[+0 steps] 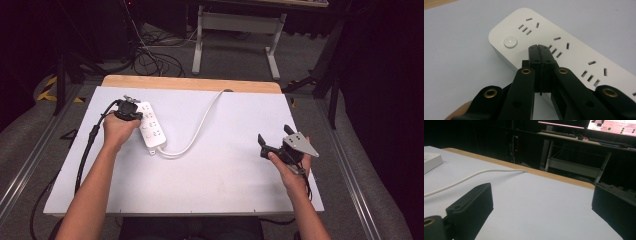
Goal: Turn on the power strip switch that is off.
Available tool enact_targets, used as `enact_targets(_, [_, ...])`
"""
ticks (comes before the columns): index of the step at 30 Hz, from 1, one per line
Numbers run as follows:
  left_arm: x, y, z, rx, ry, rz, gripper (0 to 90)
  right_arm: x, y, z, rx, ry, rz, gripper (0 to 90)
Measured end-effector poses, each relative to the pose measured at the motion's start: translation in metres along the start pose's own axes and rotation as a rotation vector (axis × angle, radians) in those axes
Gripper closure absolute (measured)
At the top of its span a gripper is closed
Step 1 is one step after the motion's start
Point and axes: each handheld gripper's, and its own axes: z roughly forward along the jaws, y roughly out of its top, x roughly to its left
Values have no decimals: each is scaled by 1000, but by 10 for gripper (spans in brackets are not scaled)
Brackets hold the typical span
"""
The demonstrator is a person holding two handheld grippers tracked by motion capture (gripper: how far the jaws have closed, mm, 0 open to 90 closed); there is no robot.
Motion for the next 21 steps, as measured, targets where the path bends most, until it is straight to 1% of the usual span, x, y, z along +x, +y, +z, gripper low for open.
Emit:
enact_targets(5, [0, 0, 0, -1, 0, -1, 900, 0, 0, 0, -2, 0, -1, 39])
enact_targets(7, [0, 0, 0, -4, 9, 10, 900, 0, 0, 0, -3, 0, 1, 39])
enact_targets(8, [0, 0, 0, -2, 9, 9, 900, 0, 0, 0, -3, -1, 2, 39])
enact_targets(9, [0, 0, 0, 0, 3, -3, 900, 0, 0, 0, -1, -1, 2, 39])
enact_targets(10, [0, 1, 0, 1, 2, -8, 900, 0, 0, 0, 1, -3, 3, 39])
enact_targets(11, [-1, 0, 0, -7, 8, 0, 900, 0, 0, 1, 2, -2, 3, 38])
enact_targets(13, [0, -1, 0, -16, 12, -2, 900, 0, 0, 1, 2, -1, 5, 39])
enact_targets(14, [2, -1, 0, -29, 1, -22, 900, 0, 0, 2, 3, -2, 3, 39])
enact_targets(15, [3, -2, 0, -28, -8, -37, 900, 0, 0, 2, 3, -1, 3, 39])
enact_targets(16, [4, -3, 0, -39, -17, -41, 900, 1, 0, 2, 6, -3, 1, 39])
enact_targets(17, [5, -4, 0, -42, -22, -54, 900, 1, 0, 2, 3, -1, 0, 39])
enact_targets(20, [5, -5, 0, -51, -25, -55, 900, 1, -1, 3, 9, 1, -2, 39])
enact_targets(21, [4, -5, 0, -51, -20, -49, 900, 1, -1, 3, 9, 1, -2, 39])
